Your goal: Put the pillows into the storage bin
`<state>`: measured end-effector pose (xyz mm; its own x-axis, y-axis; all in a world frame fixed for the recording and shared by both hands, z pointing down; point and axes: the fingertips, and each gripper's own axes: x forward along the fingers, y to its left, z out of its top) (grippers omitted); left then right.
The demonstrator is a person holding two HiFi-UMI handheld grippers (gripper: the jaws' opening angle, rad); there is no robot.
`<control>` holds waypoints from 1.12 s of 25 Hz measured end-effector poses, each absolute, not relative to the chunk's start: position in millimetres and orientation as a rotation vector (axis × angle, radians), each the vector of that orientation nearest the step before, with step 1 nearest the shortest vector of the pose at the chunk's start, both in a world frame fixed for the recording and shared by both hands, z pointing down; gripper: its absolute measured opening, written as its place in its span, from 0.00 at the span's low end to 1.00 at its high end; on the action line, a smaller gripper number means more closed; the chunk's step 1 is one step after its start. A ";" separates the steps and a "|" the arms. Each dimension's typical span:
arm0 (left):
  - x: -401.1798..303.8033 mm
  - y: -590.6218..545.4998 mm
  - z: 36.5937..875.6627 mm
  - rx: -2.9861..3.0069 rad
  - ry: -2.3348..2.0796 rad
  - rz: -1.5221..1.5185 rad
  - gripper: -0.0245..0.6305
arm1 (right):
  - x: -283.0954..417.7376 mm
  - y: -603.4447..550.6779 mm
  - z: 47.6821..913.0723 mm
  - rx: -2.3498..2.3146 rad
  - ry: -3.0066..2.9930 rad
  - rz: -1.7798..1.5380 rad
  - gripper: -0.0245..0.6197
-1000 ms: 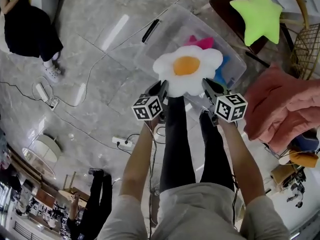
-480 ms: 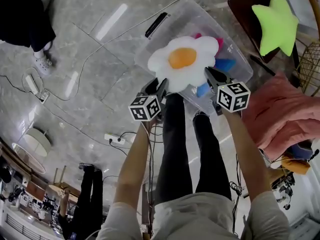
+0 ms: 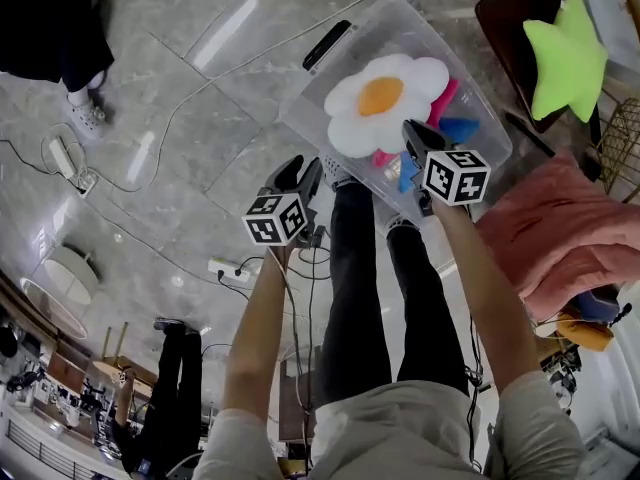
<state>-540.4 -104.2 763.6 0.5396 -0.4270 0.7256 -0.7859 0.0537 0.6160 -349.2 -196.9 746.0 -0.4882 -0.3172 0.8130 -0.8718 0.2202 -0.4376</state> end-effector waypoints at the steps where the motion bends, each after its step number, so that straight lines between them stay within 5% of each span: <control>1: -542.7 -104.2 764.3 1.568 -1.066 0.369 0.28 | -351.0 -195.2 753.7 1.072 -1.913 1.240 0.05; 12: -519.8 -94.1 763.4 1.568 -0.960 0.393 0.28 | -319.1 -159.4 829.3 1.043 -1.667 1.191 0.05; 28: -491.3 -81.4 736.6 1.631 -0.967 0.410 0.28 | -285.2 -118.8 801.3 1.092 -1.692 1.178 0.06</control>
<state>-491.3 -81.4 736.6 0.6013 -0.3730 0.7066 -0.7674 -0.0232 0.6407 -285.2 -118.8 801.3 -0.3199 -0.2084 0.9242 -0.9392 0.1986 -0.2803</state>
